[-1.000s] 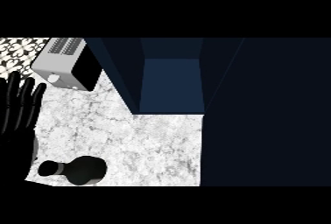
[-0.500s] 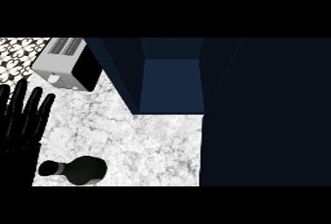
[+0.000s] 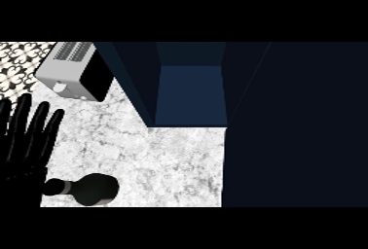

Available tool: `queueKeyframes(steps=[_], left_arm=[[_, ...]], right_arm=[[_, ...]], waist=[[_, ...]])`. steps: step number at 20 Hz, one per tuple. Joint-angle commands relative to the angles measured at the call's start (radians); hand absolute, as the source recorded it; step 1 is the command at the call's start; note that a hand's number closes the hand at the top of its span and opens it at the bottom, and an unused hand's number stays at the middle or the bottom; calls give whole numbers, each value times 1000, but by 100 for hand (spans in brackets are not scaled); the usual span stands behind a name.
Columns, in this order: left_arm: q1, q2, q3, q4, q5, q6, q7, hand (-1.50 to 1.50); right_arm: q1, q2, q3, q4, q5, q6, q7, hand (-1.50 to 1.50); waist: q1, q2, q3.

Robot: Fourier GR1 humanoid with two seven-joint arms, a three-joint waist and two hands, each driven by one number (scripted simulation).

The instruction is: Pick up the wine, place it into the cabinet and close the cabinet

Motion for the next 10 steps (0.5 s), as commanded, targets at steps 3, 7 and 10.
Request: queueKeyframes(steps=[3, 7, 10], left_arm=[[-38, -5, -22, -9, -42, 37, 39, -150], [56, -5, -61, -83, -50, 31, 32, -150], [80, -5, -48, -86, -62, 33, 35, -150]], right_arm=[[-25, 9, -39, -20, -34, 6, 52, -150], [-42, 11, -28, -40, -30, 2, 97, -150], [-20, 12, -36, -43, -46, 23, 87, -150]], waist=[[0, 0, 0], [1, 0, 0], [0, 0, 0]])
